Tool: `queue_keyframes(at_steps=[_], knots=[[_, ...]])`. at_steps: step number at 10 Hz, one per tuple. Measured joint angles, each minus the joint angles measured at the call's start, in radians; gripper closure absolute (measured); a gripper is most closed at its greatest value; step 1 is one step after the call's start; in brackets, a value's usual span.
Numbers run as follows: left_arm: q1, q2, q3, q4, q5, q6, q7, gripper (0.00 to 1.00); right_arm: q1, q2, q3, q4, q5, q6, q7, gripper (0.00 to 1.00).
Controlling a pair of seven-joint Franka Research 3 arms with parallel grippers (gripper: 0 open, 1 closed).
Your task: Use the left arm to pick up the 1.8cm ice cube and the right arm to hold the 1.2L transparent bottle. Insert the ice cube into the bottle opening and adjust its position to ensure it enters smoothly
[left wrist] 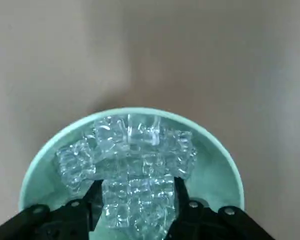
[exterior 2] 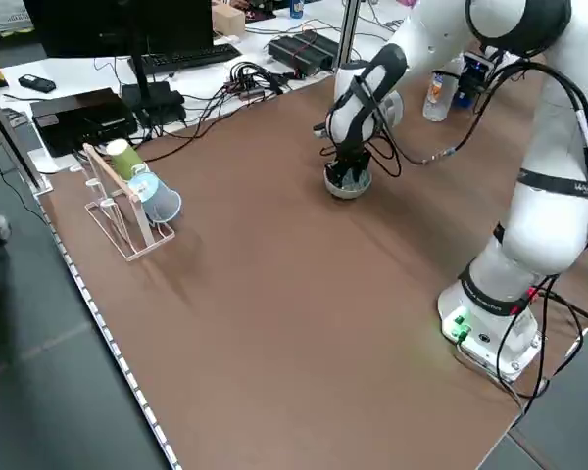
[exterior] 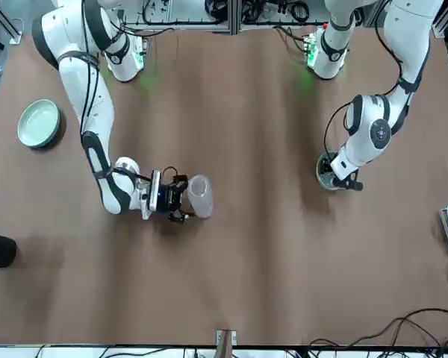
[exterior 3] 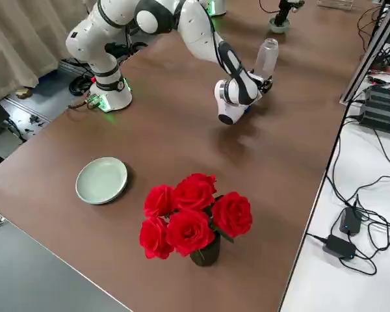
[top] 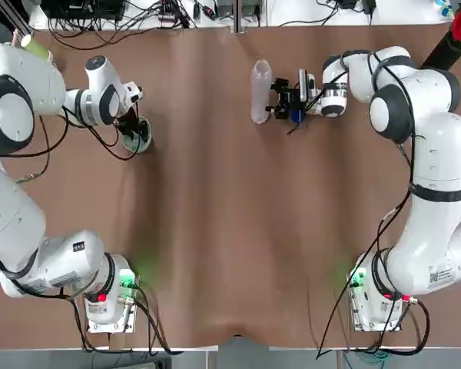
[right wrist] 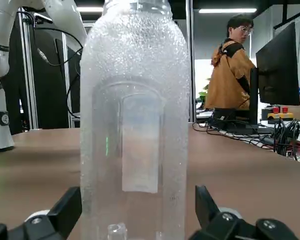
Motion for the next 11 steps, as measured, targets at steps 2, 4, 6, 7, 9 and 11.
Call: queue_keyframes(at_steps=[2, 4, 6, 7, 9, 11], knots=[[0.000, -0.023, -0.001, 0.001, 0.000, -0.002, -0.009, 0.41, -0.003, 0.000, 0.000, 0.000, 0.000, 0.000, 0.000, 0.00], [0.000, -0.051, -0.005, 0.005, 0.000, -0.025, -0.035, 0.41, -0.005, 0.000, 0.000, 0.001, 0.000, 0.000, 0.000, 0.00], [0.000, -0.062, -0.006, 0.005, 0.000, -0.035, -0.039, 0.41, -0.005, 0.000, -0.001, 0.001, 0.000, 0.000, 0.000, 0.00], [0.000, -0.068, -0.006, 0.006, 0.000, -0.043, -0.039, 0.41, -0.005, 0.000, -0.001, 0.001, 0.000, 0.000, 0.000, 0.00], [0.000, -0.087, -0.006, 0.006, 0.000, -0.069, -0.040, 0.41, -0.005, 0.000, -0.001, 0.001, 0.000, 0.000, 0.000, 0.00], [-0.001, -0.097, -0.006, 0.006, 0.000, -0.074, -0.051, 0.41, -0.005, 0.000, -0.001, 0.001, 0.000, 0.000, 0.000, 0.00]])
